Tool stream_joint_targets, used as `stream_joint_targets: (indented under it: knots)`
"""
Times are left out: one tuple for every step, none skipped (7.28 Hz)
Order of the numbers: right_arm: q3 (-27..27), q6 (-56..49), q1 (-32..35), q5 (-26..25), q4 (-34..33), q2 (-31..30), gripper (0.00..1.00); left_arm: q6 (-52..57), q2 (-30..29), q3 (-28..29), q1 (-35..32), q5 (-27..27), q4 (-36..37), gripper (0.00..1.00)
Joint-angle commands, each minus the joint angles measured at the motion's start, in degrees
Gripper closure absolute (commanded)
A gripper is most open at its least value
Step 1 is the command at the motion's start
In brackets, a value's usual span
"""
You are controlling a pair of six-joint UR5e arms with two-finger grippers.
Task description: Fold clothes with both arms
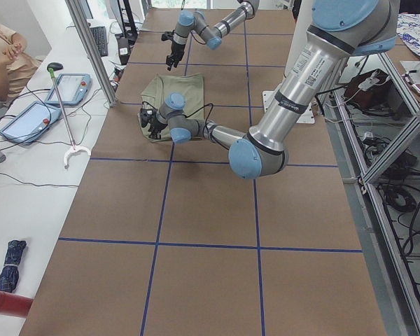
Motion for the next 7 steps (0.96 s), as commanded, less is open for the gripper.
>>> stream_joint_targets:
  knots:
    - [12.4,7.1,-3.2,0.2,0.3,-11.8,0.27,0.1,0.1,-0.1,-0.1,0.0,-1.2,0.61]
    - [13.8,11.1,-4.7,0.3,0.4,-14.7,0.27,0.2,0.1,-0.1,-0.1,-0.1,-1.3,0.61]
    - [14.1,15.1,-7.5,-1.1,0.4,-15.1,0.27,0.2,0.2,-0.1,0.0,0.0,-1.3,0.61]
    - [14.3,17.5,-9.1,-3.1,0.4,-14.5,0.27,0.2,0.3,-0.3,-0.1,0.0,-1.1,0.61]
    - [14.0,17.6,-9.7,-3.2,0.3,-14.4,0.27,0.3,0.3,-0.3,-0.1,0.0,-1.1,0.61]
    - [13.7,17.6,-9.8,-3.3,0.3,-14.5,0.3,0.3,0.4,-0.3,-0.1,0.0,-1.1,0.61]
    - [13.4,17.6,-10.0,-3.7,0.3,-14.4,0.34,0.3,0.7,-0.3,-0.1,0.1,-1.0,0.61]
